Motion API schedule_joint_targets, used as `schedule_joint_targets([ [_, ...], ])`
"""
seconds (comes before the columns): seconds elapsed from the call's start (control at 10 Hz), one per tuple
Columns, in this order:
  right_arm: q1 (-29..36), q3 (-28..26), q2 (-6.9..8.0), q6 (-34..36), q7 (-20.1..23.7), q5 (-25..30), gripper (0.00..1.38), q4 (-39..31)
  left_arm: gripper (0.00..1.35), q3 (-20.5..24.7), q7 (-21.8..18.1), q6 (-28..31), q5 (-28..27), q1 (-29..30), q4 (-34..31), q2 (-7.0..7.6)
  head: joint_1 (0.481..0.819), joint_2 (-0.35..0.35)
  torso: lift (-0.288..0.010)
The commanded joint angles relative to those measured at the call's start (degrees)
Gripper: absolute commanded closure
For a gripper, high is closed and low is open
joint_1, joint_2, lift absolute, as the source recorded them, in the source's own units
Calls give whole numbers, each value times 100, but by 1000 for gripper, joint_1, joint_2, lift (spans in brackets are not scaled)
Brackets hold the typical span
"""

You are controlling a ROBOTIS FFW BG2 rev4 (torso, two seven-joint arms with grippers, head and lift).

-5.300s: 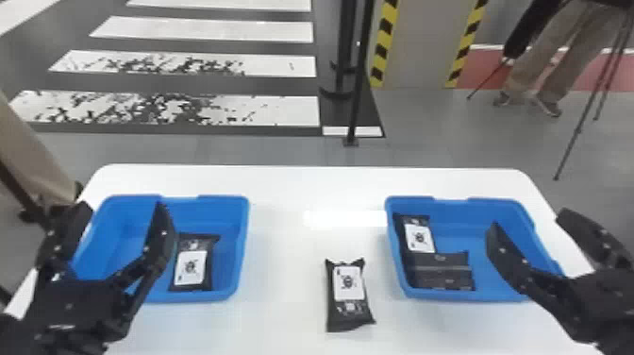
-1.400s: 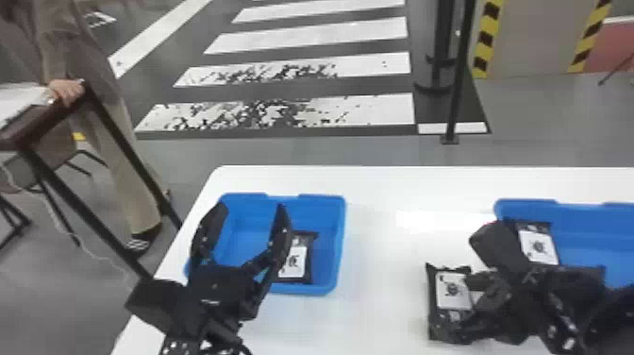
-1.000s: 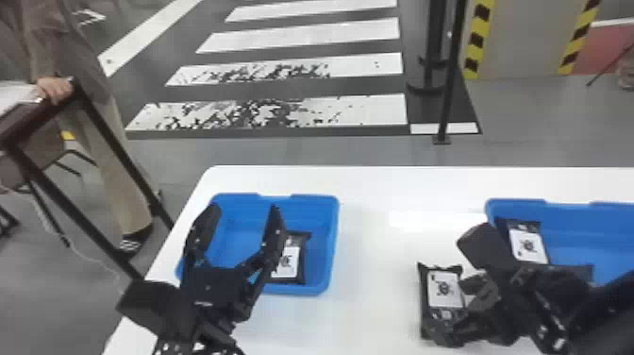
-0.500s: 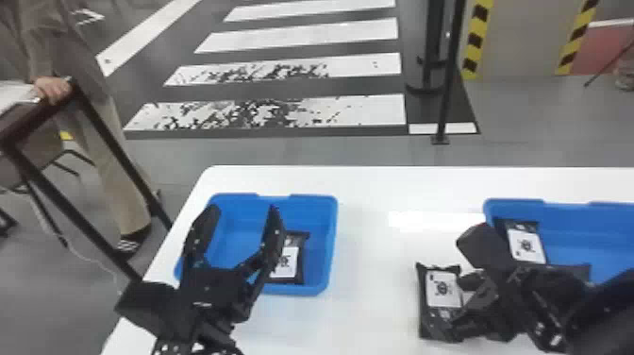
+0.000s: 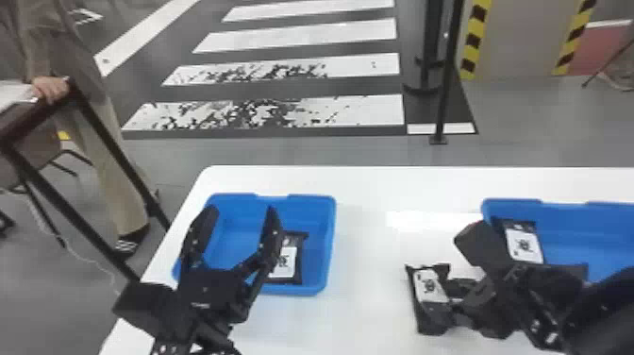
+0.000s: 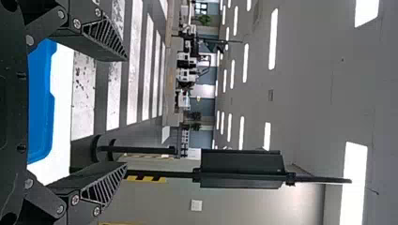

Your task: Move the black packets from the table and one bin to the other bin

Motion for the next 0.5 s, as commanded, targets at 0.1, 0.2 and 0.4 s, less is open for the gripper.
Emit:
schedule_joint_targets([
  [0.1, 64, -27, 0, 85, -37, -83, 1107, -86, 256, 11, 0, -28, 12, 14, 0, -15, 695, 206, -110],
  [0.2, 204, -209, 0, -56, -72, -106, 1107, -269, 256, 11, 0, -42, 12, 14, 0, -15, 695, 208, -110],
  [0.4, 640, -849, 35, -506, -213, -255, 1107, -930, 256, 23, -9, -84, 24, 28, 0, -15, 695, 206, -110],
])
